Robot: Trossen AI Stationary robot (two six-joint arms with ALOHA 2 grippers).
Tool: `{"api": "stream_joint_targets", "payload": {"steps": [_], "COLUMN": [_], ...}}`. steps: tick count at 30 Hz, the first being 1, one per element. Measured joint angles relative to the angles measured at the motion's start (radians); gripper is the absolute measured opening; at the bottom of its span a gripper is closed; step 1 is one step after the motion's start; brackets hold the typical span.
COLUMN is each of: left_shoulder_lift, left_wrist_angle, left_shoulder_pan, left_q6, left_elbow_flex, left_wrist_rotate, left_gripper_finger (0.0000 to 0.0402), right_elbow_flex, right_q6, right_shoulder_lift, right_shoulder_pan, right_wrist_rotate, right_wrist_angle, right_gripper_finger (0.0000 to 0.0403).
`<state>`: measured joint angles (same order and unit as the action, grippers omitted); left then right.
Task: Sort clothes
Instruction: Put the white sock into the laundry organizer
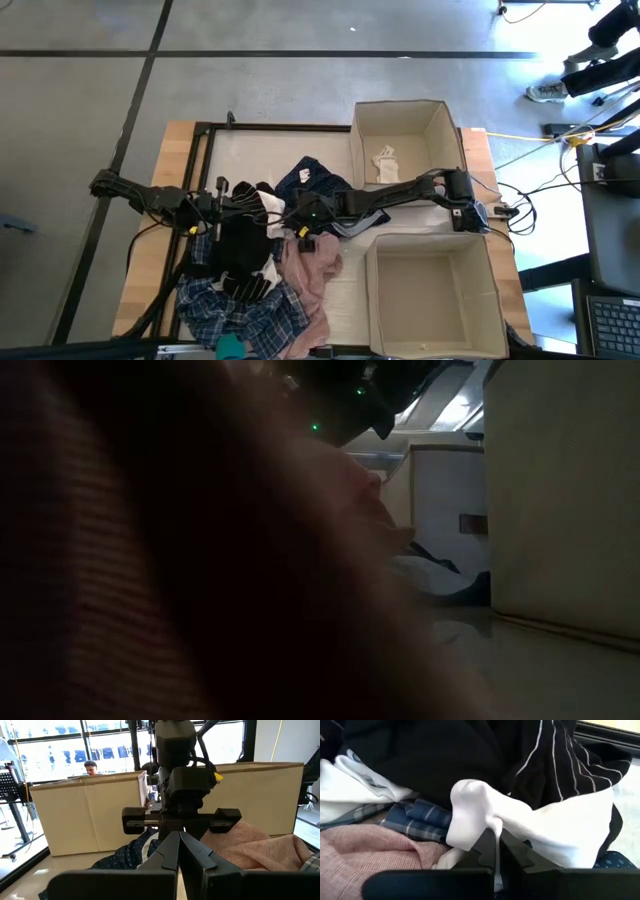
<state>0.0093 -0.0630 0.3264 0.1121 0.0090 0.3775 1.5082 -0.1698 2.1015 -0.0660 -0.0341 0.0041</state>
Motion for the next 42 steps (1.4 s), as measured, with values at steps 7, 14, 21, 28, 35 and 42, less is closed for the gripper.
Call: {"api": "stream_joint_targets", "payload": {"steps": [7, 14, 21, 28, 35, 42], "left_shoulder_lift": [0.0, 0.0, 0.0, 0.0, 0.0, 0.0], "left_wrist_angle": [0.0, 0.001, 0.0, 0.0, 0.0, 0.0], "left_shoulder_pan": [0.0, 0.0, 0.0, 0.0, 0.0, 0.0], "left_q6": [0.0, 0.0, 0.0, 0.0, 0.0, 0.0], "left_elbow_flex": [0.0, 0.0, 0.0, 0.0, 0.0, 0.0], "left_wrist_rotate": [0.0, 0.0, 0.0, 0.0, 0.0, 0.0], "left_gripper_finger": [0.0001, 0.0001, 0.0001, 0.0001, 0.0001, 0.0001], "right_elbow_flex": [-0.001, -0.001, -0.001, 0.0, 0.0, 0.0], "right_q6": [0.0, -0.027, -0.047, -0.063, -0.098, -0.105], "right_shoulder_lift": [-0.055, -0.162, -0.262, -0.349, -0.431, -0.52], "right_shoulder_pan": [0.0, 0.0, 0.0, 0.001, 0.001, 0.001], "right_wrist_rotate": [0.034, 0.09, 0.211, 0.314, 0.46, 0.579], "right_wrist_angle": [-0.019, -0.054, -0.108, -0.155, -0.218, -0.281], "right_gripper_finger": [0.0025, 0.001, 0.0024, 0.0025, 0.0025, 0.0025]}}
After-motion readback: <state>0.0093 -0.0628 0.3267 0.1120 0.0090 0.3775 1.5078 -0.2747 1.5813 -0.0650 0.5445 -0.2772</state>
